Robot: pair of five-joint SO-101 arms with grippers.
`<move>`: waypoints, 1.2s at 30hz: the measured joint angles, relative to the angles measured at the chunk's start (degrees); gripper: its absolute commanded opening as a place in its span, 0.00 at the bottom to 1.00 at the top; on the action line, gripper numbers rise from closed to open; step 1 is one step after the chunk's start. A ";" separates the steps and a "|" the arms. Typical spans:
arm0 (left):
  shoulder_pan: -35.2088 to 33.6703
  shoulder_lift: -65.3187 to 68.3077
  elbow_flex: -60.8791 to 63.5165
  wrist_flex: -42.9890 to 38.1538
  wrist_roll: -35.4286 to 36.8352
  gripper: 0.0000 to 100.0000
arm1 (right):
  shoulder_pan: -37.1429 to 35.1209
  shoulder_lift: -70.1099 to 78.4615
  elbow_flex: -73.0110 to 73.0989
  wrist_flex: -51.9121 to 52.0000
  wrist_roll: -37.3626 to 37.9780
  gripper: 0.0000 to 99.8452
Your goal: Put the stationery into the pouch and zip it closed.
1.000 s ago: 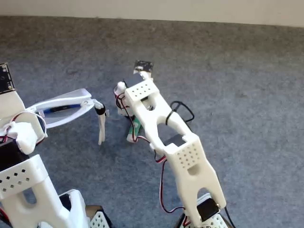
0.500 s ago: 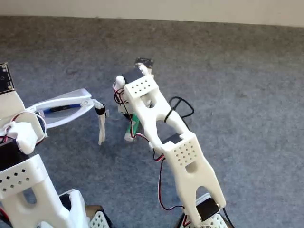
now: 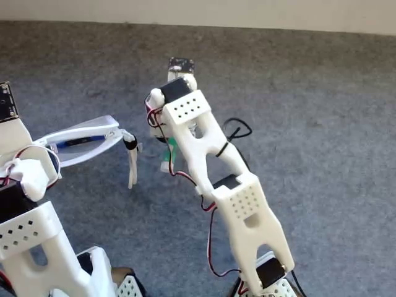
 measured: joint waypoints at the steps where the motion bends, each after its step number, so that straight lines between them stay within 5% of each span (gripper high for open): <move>1: 0.00 0.00 0.00 0.00 0.00 0.01 | 0.00 -2.29 2.29 0.00 0.18 0.00; 27: 8.35 -0.09 -2.11 3.69 -0.09 0.01 | -5.54 -48.88 30.51 -0.18 5.98 0.00; 36: 14.07 -0.09 -2.11 3.87 -0.09 0.01 | -5.54 -68.92 54.51 -18.20 5.98 0.00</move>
